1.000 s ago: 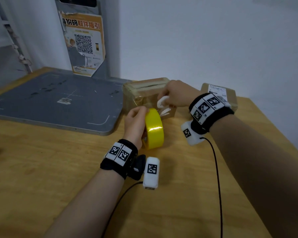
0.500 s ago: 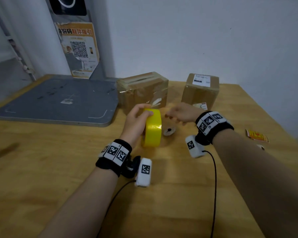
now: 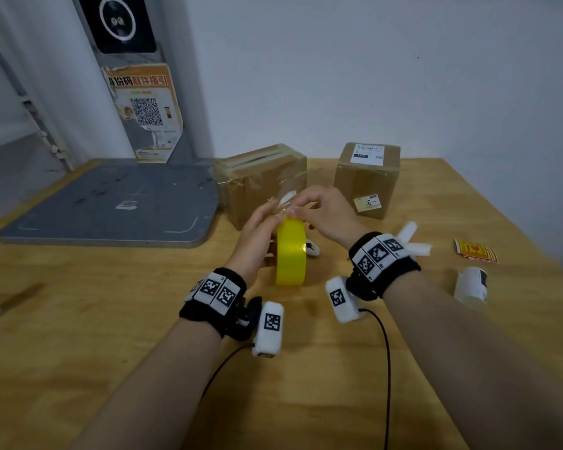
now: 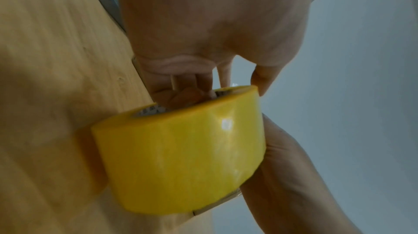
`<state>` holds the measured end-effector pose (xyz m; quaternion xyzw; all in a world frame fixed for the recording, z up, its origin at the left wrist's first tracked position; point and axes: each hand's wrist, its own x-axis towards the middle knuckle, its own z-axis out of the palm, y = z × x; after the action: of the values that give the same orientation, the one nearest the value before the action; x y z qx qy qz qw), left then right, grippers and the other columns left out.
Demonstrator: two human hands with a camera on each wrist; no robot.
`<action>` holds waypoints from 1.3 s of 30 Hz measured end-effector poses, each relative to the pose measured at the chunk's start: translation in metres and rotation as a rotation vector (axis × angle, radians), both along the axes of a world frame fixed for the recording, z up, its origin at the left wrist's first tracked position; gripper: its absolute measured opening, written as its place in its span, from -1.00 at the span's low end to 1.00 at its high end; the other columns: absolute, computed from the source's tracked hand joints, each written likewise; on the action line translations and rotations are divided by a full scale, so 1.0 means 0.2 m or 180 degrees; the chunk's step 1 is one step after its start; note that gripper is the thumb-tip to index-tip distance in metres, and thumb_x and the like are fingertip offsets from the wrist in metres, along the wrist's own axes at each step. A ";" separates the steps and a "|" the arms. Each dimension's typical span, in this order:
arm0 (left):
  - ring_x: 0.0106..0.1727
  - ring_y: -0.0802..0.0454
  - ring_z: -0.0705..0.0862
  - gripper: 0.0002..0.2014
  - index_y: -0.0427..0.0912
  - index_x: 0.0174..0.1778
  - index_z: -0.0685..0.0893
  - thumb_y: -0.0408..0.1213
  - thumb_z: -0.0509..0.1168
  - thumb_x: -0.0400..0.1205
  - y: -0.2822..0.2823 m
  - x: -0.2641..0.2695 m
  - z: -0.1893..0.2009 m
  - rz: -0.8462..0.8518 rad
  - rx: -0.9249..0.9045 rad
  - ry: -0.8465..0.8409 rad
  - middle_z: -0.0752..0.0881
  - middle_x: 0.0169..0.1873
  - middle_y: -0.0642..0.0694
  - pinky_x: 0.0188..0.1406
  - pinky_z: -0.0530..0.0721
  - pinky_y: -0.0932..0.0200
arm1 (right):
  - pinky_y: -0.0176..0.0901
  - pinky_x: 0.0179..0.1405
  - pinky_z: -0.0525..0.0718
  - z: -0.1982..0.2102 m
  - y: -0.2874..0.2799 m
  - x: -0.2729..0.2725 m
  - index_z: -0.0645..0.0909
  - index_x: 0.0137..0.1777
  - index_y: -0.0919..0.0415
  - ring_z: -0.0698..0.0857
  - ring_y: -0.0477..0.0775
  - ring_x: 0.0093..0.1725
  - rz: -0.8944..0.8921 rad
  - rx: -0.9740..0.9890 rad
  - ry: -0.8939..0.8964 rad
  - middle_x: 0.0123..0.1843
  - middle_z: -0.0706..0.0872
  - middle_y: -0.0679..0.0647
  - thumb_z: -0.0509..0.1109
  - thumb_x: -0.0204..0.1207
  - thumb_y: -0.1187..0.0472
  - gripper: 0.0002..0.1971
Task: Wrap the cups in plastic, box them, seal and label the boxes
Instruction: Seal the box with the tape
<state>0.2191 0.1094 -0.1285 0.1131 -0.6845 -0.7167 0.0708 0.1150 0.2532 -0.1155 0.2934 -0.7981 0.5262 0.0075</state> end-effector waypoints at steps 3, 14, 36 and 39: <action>0.02 -0.07 0.75 -0.74 0.17 0.26 0.75 0.08 0.25 0.76 0.00 -0.02 0.01 0.0044 0.0032 -0.0179 0.77 0.23 -0.24 -0.06 0.70 0.02 | -0.42 -0.09 0.62 0.00 0.00 0.01 0.86 -0.10 0.06 0.67 -0.24 -0.03 -0.0048 0.0089 0.0163 0.21 0.67 -0.08 0.64 0.53 0.17 -0.98; -0.38 0.11 0.55 -0.72 0.01 0.28 0.75 0.01 0.24 0.80 0.01 -0.08 -0.04 -0.0007 0.0044 -0.0011 0.63 -0.11 -0.14 -0.47 0.38 0.17 | -0.32 0.02 0.68 -0.09 0.02 0.03 0.86 -0.03 0.06 0.66 -0.16 0.07 -0.0309 -0.0098 0.0724 0.13 0.51 -0.27 0.60 0.57 0.13 -0.95; -0.01 -0.05 0.69 -0.67 0.12 0.30 0.63 -0.06 0.40 0.61 -0.28 -0.12 0.17 0.1124 -0.0438 0.0185 0.72 0.20 -0.09 -0.17 0.62 0.07 | 0.27 0.57 0.47 0.18 -0.05 0.08 0.30 0.77 0.03 0.42 0.11 0.66 -0.0350 0.1082 0.0760 0.76 0.32 0.05 0.05 0.80 -0.26 -0.37; 0.43 -0.10 0.61 -0.51 0.06 0.55 0.52 -0.18 0.40 0.68 -0.51 -0.09 0.18 0.1475 -0.0925 0.0263 0.58 0.49 -0.09 0.37 0.64 -0.11 | 0.10 0.54 0.50 0.18 -0.13 0.02 0.51 0.65 0.03 0.54 0.08 0.54 -0.0250 0.0922 0.0581 0.60 0.52 0.08 0.13 0.81 -0.18 -0.48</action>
<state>0.2015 0.0080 -0.0931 0.2260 -0.7326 -0.5797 0.2761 0.1195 0.2267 -0.0788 0.3065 -0.8725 0.3761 0.0581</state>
